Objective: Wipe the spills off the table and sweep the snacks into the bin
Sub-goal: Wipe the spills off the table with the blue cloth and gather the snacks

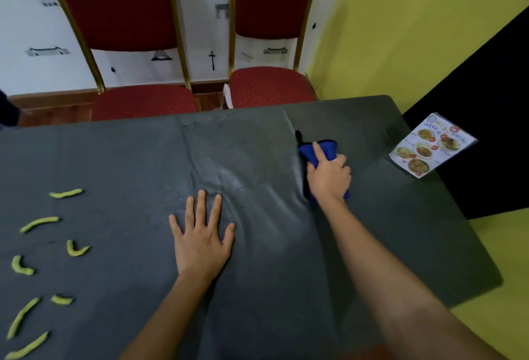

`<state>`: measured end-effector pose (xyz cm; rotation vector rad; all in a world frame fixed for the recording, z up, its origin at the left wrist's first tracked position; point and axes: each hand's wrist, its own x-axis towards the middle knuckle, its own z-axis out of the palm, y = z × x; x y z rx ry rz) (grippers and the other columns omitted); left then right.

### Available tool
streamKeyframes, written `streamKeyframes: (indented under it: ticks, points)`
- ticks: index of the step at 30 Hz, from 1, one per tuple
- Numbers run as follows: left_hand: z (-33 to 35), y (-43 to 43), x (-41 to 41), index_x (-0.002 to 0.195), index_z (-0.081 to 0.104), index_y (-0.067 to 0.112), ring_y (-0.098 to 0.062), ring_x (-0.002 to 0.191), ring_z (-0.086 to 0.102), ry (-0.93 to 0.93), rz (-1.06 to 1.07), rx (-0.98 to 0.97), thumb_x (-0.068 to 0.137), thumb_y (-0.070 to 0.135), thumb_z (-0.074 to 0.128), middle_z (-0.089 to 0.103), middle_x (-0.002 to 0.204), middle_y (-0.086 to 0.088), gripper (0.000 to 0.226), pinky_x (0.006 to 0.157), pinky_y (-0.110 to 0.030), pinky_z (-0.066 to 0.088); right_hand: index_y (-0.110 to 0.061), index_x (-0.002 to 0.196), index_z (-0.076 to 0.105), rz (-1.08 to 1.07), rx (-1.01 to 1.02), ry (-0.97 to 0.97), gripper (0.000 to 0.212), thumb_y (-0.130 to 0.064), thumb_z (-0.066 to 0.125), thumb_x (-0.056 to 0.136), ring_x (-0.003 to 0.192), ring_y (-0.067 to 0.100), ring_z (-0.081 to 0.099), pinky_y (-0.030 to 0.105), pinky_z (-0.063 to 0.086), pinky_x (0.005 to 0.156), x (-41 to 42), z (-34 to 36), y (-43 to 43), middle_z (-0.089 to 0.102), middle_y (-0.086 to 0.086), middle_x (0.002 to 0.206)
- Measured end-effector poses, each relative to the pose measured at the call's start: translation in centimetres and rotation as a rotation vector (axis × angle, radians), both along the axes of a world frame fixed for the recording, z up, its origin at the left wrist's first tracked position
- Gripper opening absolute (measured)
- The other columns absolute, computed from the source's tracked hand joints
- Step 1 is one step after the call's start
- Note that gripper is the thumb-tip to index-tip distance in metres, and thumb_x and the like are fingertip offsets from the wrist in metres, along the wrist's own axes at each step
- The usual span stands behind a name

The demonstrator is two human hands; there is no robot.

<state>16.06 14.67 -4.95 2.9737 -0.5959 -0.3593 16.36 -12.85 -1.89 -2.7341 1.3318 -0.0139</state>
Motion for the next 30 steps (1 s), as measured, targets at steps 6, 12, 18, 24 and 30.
streamKeyframes:
  ticks: [6,12,18,24,30]
  points:
    - [0.0,0.4,0.1,0.15,0.004,0.031,-0.023,0.147,-0.002,0.017,-0.015,-0.081,0.093,0.06,0.018,0.0,0.161,-0.003,0.066,0.115,-0.057,0.005,-0.051,0.14,0.033,0.278,0.034,-0.007,0.056,-0.045,0.054,0.089,0.097,0.034,0.05,0.042,0.042,0.086,-2.0,-0.4,8.9,0.044,0.01,0.129]
    - [1.1,2.7,-1.3,0.151,0.004,0.027,-0.022,0.147,-0.007,0.043,0.011,-0.156,0.095,0.053,0.018,-0.005,0.16,-0.006,0.063,0.117,-0.05,-0.002,-0.052,0.141,0.032,0.276,0.028,-0.009,0.055,-0.044,0.053,0.091,0.102,0.034,0.051,0.043,0.044,0.088,-3.8,0.3,6.3,0.043,0.009,0.129]
    - [2.0,8.4,-5.1,0.149,0.022,0.019,-0.028,0.147,0.01,0.059,0.139,-0.115,0.086,0.06,0.008,0.011,0.159,-0.009,0.076,0.115,-0.053,0.011,-0.044,0.144,0.033,-0.096,0.047,-0.001,0.054,-0.044,0.052,0.093,0.105,0.041,0.05,0.046,0.042,0.09,-3.1,0.1,3.7,0.041,0.02,0.131]
    - [2.1,9.1,-9.5,0.145,0.035,0.017,-0.031,0.143,0.024,0.098,0.179,-0.088,0.086,0.066,-0.005,0.025,0.155,-0.008,0.086,0.112,-0.055,0.022,-0.043,0.142,0.036,0.127,0.092,-0.051,0.054,-0.043,0.054,0.091,0.101,0.036,0.048,0.041,0.04,0.087,-1.7,-0.2,13.2,0.041,0.018,0.129]
    - [1.7,9.2,-9.7,0.15,0.02,0.024,-0.026,0.147,0.009,0.052,0.172,-0.014,0.081,0.062,0.005,0.012,0.159,-0.003,0.08,0.116,-0.05,0.013,-0.042,0.144,0.032,0.607,0.176,-0.016,0.055,-0.037,0.052,0.093,0.103,0.037,0.046,0.045,0.038,0.088,-2.7,0.1,21.6,0.039,0.017,0.133]
